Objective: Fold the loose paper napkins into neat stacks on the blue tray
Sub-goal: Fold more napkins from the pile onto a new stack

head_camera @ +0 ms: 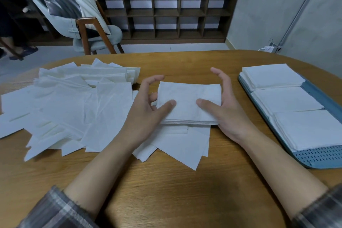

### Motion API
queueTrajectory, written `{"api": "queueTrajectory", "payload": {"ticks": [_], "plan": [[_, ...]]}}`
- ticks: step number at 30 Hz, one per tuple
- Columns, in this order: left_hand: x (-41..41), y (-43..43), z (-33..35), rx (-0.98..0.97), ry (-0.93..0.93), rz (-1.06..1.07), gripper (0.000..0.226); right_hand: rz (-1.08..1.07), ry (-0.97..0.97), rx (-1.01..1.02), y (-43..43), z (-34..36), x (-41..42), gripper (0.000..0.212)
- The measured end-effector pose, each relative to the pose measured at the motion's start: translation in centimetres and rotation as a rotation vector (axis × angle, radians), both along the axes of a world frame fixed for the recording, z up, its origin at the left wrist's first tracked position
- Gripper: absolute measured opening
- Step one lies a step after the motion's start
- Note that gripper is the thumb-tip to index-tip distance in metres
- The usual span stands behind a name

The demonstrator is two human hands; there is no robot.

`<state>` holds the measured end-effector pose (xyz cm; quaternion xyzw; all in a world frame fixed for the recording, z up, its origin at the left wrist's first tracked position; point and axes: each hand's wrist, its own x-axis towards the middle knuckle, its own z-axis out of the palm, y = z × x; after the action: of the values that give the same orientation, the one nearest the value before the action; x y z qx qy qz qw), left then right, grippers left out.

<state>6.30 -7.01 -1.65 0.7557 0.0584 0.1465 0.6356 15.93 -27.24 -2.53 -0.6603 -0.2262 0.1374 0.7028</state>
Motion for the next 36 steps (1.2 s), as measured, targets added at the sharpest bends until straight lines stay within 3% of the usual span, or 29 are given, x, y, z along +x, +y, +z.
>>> {"api": "queueTrajectory", "payload": {"ticks": [5,10,14,19,23,25,29,33,36], "plan": [[0.3,0.2,-0.6,-0.026,-0.049,0.072,0.044,0.21,0.097,0.145,-0.5,0.5,0.0,0.068],[0.3,0.2,-0.8,-0.037,-0.046,0.102,0.048,0.257,0.112,0.181,-0.6,0.6,-0.2,0.055],[0.3,0.5,-0.7,-0.002,-0.018,0.16,0.047,0.247,0.108,0.139,-0.8,0.6,0.0,0.042],[-0.2,-0.4,0.3,-0.099,-0.057,-0.002,0.051,0.189,0.079,0.035,-0.8,0.3,0.2,0.027],[-0.1,-0.4,0.2,-0.091,-0.083,-0.027,0.053,0.123,-0.038,-0.048,-0.9,-0.2,0.5,0.027],[0.1,-0.1,-0.3,0.017,-0.09,0.007,0.058,0.053,-0.121,-0.097,-1.0,-0.2,0.5,0.028],[0.4,0.7,-1.3,0.463,-0.021,0.01,0.075,-0.163,-0.247,-0.189,-1.3,-0.3,1.3,0.032],[0.1,0.8,-1.7,0.737,0.112,-0.148,0.052,-0.276,-0.275,-0.216,-1.4,-0.8,1.9,0.035],[0.1,1.0,-1.7,0.793,0.084,-0.157,0.041,-0.284,-0.268,-0.222,-1.3,-0.8,1.8,0.034]]}}
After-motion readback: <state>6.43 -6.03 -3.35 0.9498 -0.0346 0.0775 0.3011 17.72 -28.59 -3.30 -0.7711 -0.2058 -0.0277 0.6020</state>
